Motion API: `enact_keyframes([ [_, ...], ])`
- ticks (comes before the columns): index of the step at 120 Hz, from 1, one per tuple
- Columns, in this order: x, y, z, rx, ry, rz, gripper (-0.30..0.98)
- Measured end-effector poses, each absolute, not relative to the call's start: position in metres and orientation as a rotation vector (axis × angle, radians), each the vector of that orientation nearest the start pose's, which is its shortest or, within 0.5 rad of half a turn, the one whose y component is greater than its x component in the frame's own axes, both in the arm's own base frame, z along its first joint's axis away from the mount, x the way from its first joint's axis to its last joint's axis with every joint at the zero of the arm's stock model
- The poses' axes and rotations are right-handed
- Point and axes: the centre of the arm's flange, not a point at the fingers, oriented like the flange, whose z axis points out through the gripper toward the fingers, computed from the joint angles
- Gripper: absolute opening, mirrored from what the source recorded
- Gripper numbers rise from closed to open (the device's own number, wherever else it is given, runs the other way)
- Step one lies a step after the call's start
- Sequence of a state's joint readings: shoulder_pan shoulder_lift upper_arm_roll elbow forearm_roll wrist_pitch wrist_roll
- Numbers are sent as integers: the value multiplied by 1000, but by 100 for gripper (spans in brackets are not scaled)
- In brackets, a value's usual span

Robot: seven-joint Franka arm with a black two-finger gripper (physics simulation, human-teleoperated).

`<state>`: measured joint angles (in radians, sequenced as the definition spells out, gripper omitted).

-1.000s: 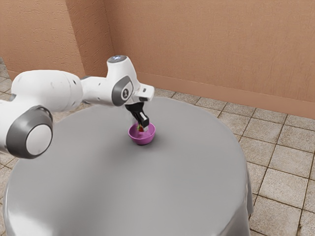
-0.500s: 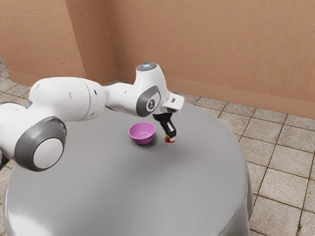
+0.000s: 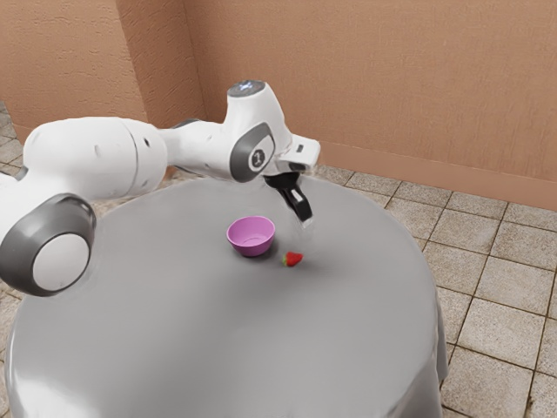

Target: Take strawberry from the bowl

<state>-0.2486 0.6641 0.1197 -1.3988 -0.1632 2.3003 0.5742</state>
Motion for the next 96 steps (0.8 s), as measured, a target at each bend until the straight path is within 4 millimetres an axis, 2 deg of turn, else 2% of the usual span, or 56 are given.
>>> enact_keyframes([
  [4,730,-120,383,-2958,993,-444,50],
  [9,708,-118,452,-2951,995,-515,53],
  [14,675,-117,525,-2937,999,-555,56],
  [19,636,-120,586,-2924,1007,-555,58],
  [23,606,-123,622,-2921,1004,-529,60],
  [27,583,-122,640,-2925,988,-480,61],
  [33,566,-119,647,-2926,949,-385,63],
  [44,555,-118,646,-2929,871,-256,65],
  [60,559,-117,624,-2941,765,-127,67],
  [68,563,-110,621,-2949,707,-112,67],
  [79,569,-79,620,-2972,579,-110,68],
  [96,574,-6,621,-3004,329,-105,68],
])
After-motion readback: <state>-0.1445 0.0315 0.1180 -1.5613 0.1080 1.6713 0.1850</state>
